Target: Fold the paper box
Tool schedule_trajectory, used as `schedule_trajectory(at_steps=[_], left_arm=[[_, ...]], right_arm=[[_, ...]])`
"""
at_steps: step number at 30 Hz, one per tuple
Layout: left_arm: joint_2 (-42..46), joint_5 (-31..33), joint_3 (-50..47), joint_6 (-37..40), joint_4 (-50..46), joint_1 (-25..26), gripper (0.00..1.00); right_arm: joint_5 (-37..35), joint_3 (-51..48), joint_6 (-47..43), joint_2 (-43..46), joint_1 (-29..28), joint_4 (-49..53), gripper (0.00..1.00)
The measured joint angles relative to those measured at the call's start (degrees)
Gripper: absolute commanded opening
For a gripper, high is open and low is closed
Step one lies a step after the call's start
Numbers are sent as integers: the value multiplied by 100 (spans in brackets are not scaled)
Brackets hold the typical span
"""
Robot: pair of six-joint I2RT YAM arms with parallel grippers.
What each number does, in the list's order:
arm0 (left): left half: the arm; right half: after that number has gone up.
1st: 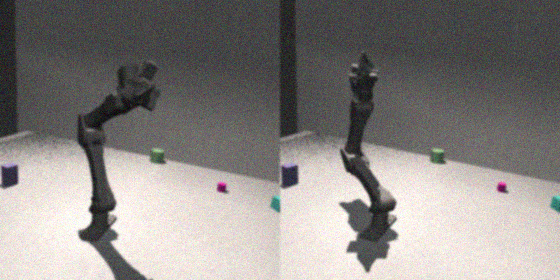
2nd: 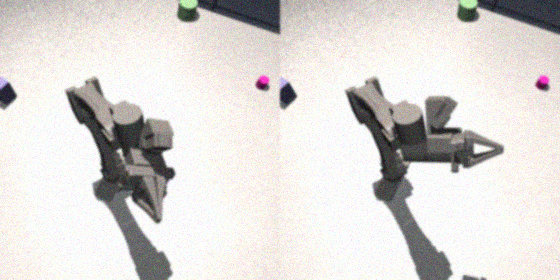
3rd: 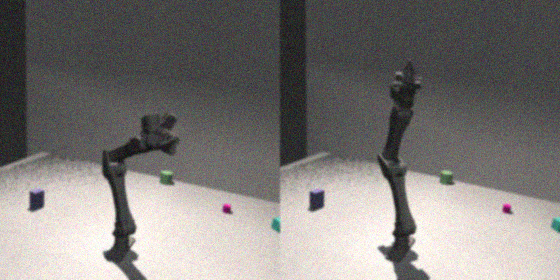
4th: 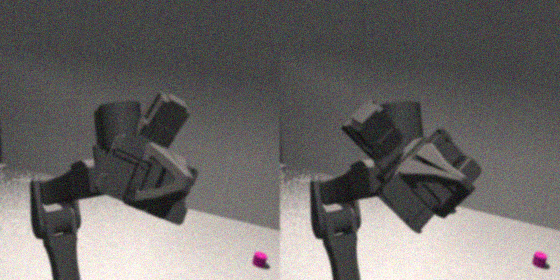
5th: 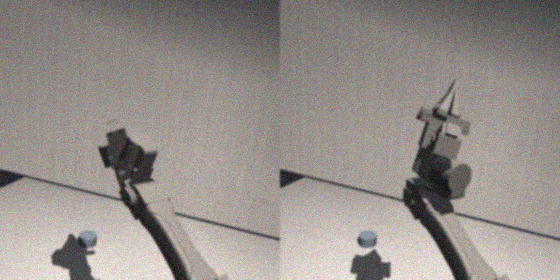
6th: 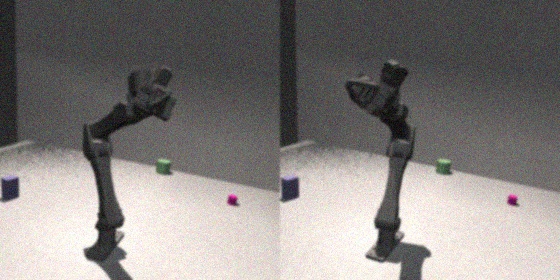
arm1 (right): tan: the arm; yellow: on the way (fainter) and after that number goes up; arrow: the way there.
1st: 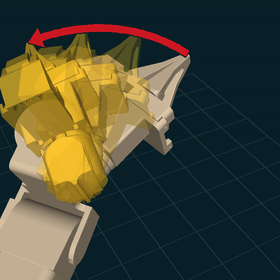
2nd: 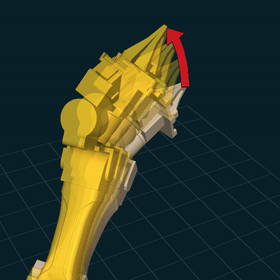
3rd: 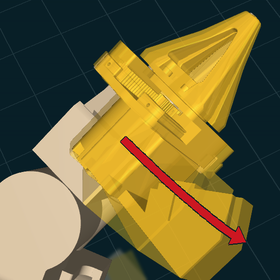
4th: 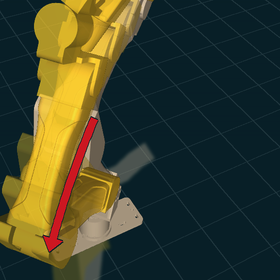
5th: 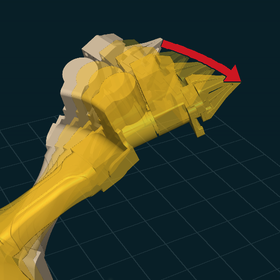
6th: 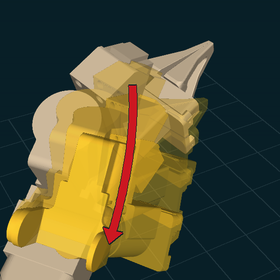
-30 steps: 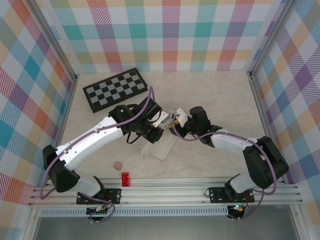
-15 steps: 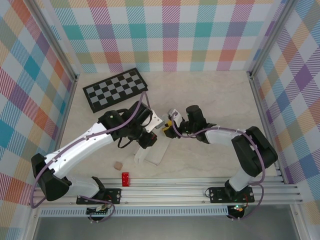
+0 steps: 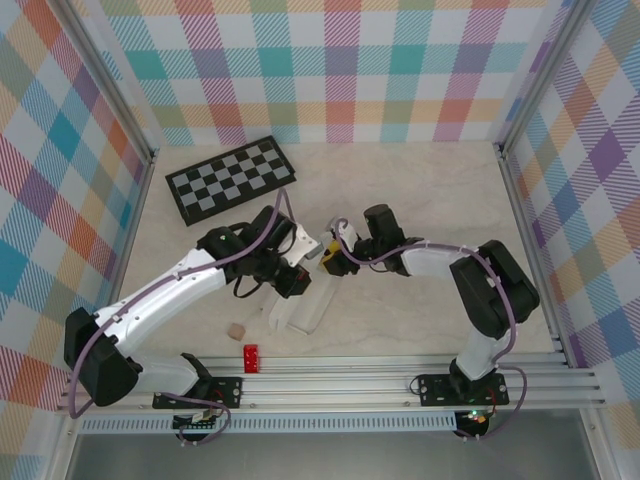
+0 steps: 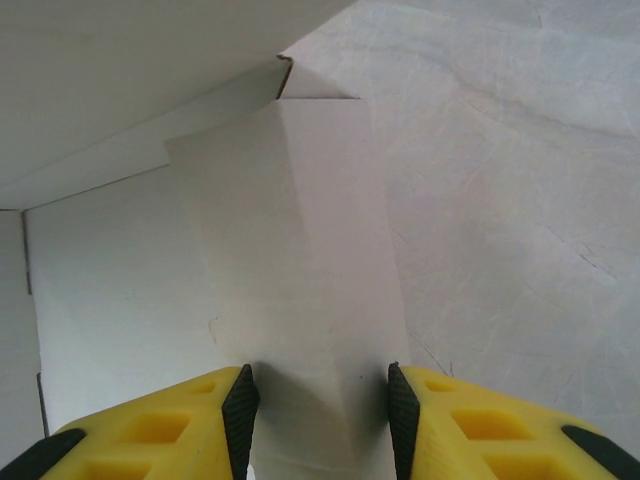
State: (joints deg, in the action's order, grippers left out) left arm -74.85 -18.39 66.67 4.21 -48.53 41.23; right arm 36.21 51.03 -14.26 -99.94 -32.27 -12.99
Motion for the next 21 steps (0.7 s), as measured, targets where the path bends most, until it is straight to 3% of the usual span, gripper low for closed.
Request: schedule_trajectory(at_steps=[6,15,21], left_arm=[[-87,24,-505,-17,380,-511,0],[-138,46,-922,-409,1091,-544,0],[114,-33,-1462,-992,1829,-557,0]], right_arm=[[24,457,-254,-278,-2,728,42],[-411,1207,-605,-518,0,2111,41],[-632,1394,-638,-621,2,2516,37]])
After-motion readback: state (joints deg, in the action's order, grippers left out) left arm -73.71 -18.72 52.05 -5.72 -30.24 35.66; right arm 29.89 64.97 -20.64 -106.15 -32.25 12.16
